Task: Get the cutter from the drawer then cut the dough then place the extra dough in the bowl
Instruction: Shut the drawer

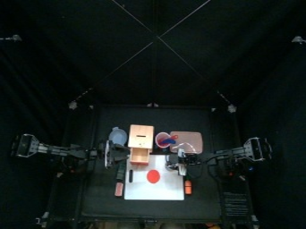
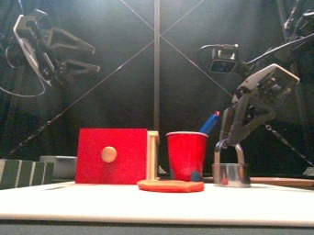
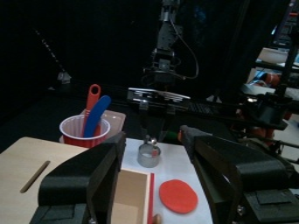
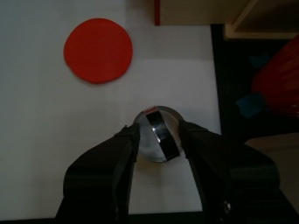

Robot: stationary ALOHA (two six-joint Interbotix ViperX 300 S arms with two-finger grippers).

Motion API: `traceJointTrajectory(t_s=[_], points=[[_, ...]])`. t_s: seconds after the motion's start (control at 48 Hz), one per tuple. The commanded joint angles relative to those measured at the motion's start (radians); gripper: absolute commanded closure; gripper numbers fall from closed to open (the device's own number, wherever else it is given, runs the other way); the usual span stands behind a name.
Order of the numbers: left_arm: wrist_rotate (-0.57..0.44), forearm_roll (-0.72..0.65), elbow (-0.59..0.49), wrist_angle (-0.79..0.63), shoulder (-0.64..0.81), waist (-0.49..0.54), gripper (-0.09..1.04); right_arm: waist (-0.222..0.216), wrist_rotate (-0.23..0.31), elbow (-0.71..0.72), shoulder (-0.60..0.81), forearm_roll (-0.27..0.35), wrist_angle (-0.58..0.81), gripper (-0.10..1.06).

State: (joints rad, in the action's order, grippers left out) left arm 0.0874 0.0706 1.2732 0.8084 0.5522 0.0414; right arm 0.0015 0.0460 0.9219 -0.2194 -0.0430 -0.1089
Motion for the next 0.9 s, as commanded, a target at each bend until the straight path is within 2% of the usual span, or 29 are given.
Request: traceJointTrajectory(t_s=[0.021, 0.229, 0.521, 0.688, 0.896], points=[[-0.002, -0.002, -0.043, 0.003, -0.014, 0.035, 0.05, 0.002, -0.002, -0.048, -0.015, 0.002, -0.005, 0.18], [-0.002, 0.0, -0.08, 0.003, -0.064, 0.095, 0.05, 0.028, -0.003, -0.106, -0.002, -0.012, -0.025, 0.18], [-0.002, -0.044, -0.172, -0.04, -0.124, 0.353, 0.05, 0.054, -0.005, -0.192, 0.009, -0.021, -0.032, 0.18], [-0.002, -0.132, -0.314, -0.259, -0.178, 0.462, 0.05, 0.078, -0.009, -0.25, 0.072, -0.028, -0.028, 0.19], [0.0, -0.282, -0.517, -0.537, -0.285, 0.483, 0.06, 0.091, -0.02, -0.314, 0.153, -0.04, -0.032, 0.24]])
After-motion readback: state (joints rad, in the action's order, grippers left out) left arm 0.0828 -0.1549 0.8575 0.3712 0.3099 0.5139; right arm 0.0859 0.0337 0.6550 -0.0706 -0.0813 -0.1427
